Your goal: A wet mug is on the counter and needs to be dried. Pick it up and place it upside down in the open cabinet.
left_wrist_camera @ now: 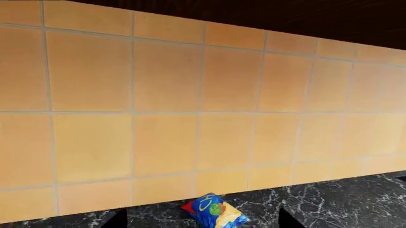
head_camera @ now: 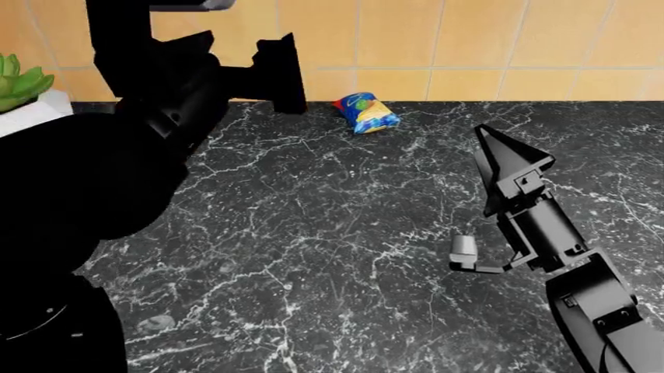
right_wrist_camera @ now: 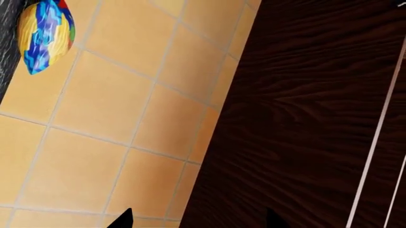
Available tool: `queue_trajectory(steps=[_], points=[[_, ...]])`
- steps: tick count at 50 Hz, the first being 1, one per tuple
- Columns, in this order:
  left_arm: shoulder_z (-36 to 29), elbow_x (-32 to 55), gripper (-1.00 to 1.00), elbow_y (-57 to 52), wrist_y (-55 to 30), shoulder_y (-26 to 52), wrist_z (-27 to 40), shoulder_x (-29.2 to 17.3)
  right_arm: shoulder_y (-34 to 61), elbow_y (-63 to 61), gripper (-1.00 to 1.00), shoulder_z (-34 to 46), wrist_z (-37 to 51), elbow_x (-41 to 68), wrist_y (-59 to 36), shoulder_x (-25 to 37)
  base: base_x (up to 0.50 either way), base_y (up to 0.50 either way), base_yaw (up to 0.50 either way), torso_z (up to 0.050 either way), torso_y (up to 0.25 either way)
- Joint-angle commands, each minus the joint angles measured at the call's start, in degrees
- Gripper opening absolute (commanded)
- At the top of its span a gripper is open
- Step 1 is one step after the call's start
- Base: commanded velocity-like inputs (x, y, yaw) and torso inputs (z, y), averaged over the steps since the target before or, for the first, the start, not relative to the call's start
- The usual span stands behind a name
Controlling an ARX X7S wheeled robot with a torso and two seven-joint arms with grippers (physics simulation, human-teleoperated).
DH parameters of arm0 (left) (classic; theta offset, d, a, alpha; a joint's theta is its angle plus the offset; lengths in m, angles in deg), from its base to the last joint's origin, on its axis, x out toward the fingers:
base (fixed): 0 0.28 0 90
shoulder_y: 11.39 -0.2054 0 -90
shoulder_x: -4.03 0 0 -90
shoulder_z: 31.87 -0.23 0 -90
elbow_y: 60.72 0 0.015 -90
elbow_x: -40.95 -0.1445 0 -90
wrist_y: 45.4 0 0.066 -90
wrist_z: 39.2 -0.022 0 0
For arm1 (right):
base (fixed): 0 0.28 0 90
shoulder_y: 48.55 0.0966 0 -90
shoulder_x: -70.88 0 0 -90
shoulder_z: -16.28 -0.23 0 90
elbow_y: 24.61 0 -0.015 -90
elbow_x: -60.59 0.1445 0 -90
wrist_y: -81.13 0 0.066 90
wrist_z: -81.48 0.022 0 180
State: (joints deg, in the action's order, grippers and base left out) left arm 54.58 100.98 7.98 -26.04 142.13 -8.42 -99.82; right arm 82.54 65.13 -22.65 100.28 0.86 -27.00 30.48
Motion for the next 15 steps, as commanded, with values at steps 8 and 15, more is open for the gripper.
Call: queue_trajectory(steps=[8, 15], points=[[-8.4, -9.4, 1.0, 2.7, 9.1, -8.7, -5.3, -2.3, -0.6, -0.8, 1.0, -0.3, 0.2, 0.1, -0.3, 0.2, 0.0, 0.0, 0.0, 0.0, 0.0], [-10.4, -11.1, 1.0, 3.0, 11.1, -11.3, -6.2, -2.8, -0.8, -0.8, 1.0, -0.3, 0.2, 0.2, -0.4, 0.2, 0.0, 0.0, 0.0, 0.0, 0.0]])
